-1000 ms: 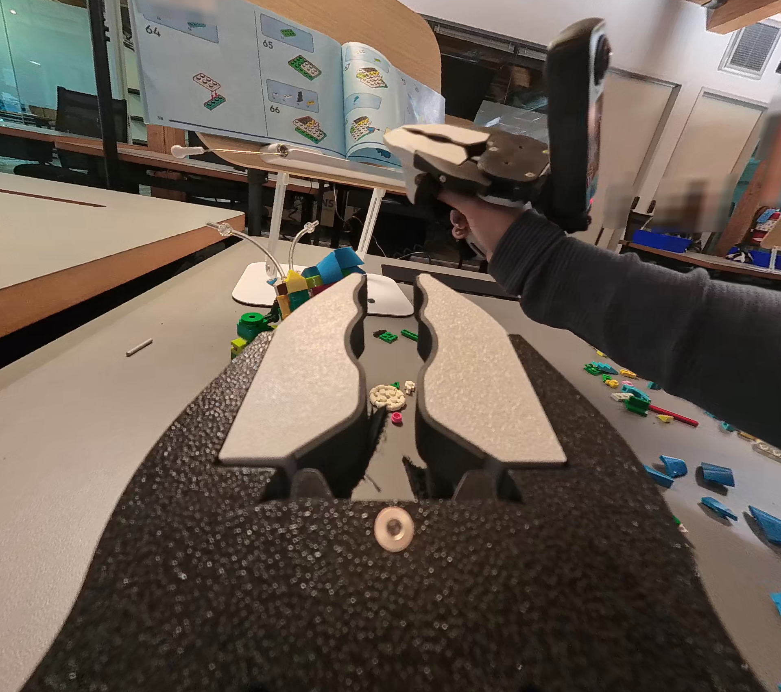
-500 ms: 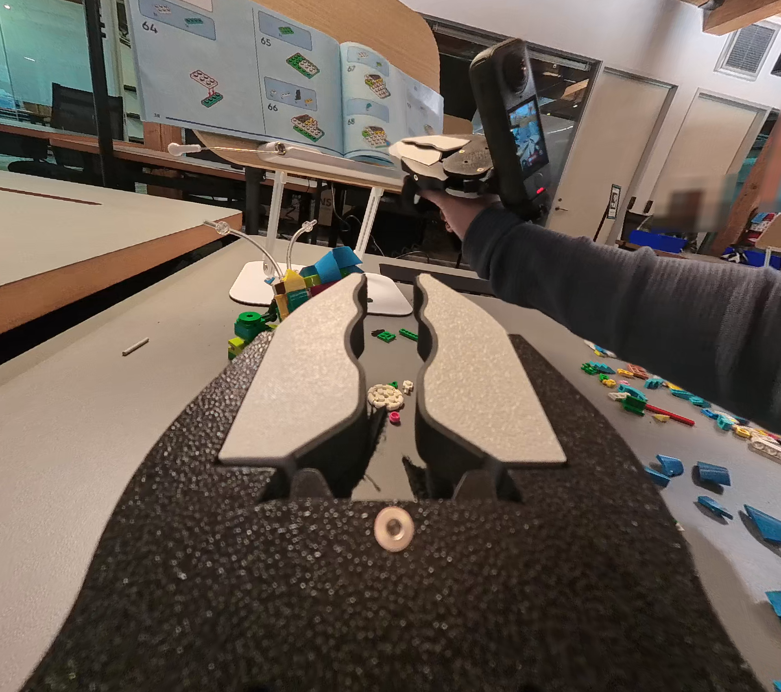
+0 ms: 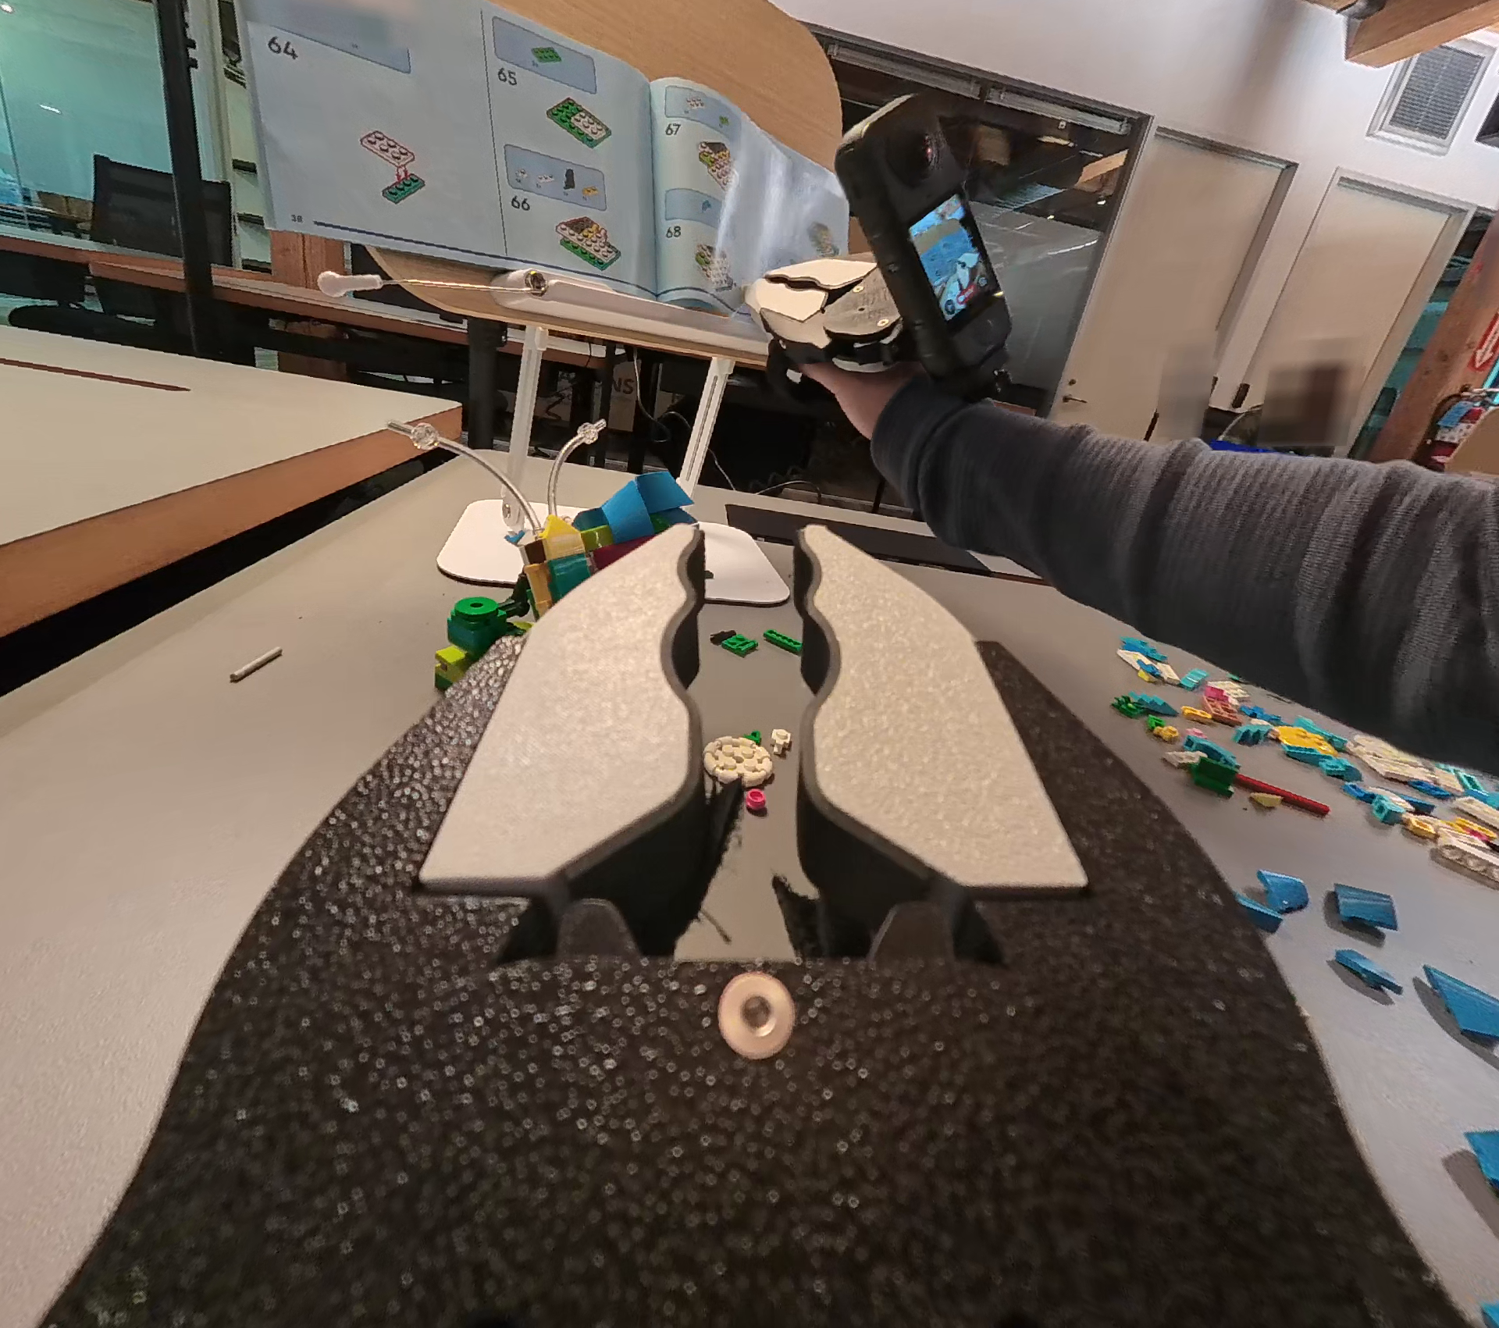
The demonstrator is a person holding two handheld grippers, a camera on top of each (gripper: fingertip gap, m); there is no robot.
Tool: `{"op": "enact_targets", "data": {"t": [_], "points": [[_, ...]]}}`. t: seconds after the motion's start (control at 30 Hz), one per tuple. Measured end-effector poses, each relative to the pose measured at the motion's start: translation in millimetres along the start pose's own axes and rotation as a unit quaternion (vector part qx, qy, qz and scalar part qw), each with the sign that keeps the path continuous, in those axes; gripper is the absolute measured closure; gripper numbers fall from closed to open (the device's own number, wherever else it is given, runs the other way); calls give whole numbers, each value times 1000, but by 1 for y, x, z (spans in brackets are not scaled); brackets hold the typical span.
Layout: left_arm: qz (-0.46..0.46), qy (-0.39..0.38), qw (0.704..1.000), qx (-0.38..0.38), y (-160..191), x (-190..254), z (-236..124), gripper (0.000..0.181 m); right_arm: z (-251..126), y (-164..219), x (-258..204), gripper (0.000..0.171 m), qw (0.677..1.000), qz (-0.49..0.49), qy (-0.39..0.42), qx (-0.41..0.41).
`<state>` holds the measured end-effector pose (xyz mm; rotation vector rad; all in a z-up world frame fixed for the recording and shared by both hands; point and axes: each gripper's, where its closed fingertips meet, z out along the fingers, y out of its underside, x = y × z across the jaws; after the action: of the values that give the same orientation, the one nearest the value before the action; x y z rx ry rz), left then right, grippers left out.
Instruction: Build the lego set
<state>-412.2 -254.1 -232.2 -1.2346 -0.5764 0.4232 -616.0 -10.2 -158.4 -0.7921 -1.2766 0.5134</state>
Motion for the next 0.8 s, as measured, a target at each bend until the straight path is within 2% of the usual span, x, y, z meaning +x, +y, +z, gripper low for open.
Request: {"op": "enact_targets", "data": {"t": [0.2, 0.47, 0.67, 0.8], "points": [[0, 1, 1000, -1, 0, 0, 0, 161, 6, 4, 2, 171, 999, -51, 16, -2], [0, 1, 1000, 0, 0, 0, 0, 161, -10, 3, -10, 171, 981, -183, 52, 40], [-1, 2, 1000, -1, 0, 0, 0, 161, -14, 4, -12, 171, 978, -196, 51, 43], [-1, 2, 1000, -1, 0, 0, 0, 161, -24, -9, -19, 171, 979, -189, 43, 71]]}}
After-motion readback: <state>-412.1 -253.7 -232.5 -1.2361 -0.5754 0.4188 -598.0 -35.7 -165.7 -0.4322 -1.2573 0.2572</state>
